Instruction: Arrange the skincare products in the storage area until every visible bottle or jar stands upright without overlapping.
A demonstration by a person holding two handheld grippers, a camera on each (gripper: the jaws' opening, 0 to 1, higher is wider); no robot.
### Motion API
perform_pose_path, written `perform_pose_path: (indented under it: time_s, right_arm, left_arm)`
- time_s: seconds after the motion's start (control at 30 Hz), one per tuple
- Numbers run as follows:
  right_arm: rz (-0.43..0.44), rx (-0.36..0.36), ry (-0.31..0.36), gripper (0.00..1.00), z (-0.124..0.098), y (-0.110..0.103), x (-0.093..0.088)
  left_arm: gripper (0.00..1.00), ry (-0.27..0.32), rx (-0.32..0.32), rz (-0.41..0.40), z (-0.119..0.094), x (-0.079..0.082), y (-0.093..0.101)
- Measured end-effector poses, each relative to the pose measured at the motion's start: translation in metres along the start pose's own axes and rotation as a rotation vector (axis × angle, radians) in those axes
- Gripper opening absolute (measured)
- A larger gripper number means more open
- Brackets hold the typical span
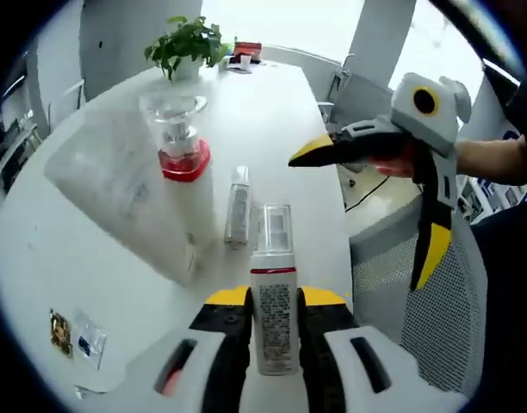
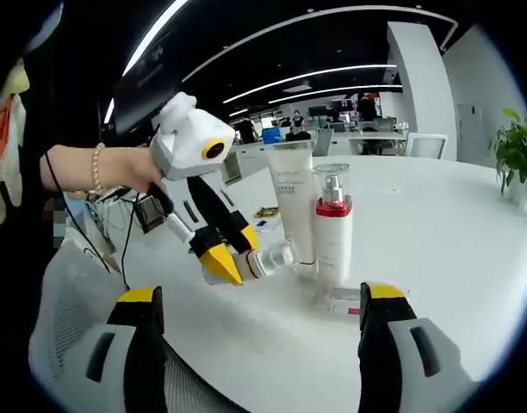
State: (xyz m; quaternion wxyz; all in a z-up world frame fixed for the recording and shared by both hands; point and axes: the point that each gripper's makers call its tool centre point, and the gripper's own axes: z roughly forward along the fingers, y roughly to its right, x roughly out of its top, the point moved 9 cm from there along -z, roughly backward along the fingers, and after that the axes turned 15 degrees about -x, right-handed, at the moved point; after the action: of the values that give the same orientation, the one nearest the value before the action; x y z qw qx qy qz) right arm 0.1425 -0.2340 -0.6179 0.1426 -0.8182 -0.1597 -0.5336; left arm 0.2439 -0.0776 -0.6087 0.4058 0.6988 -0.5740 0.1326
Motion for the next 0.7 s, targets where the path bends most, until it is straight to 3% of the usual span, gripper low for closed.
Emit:
perform_pose_path:
  time_s: [0.23,0.43,0.6,0.7]
  right_arm:
    - [0.032,0.021,0.036,0.9,0.001,-0.006,0.011]
    - [0.071,0.032,0.059,0.78,0.001,-0.01,0.018]
    - [0.11,0.09,0.09,0.66,0.0,-0.014,0.027]
    - [0.129,0.151,0.08,0.52,-0.002,-0.016,0.032]
  left_arm:
    - [0.22,0.232,-0.101,-0.07,-0.012,0.012,0.013]
    - [0.22,0.439,-0.19,-0.114,-0.023,0.022,0.024]
    - [0.22,0.52,-0.226,-0.102,-0.029,0.025,0.03]
    - [0.21,0.554,-0.253,-0.083,-0.032,0.026,0.034]
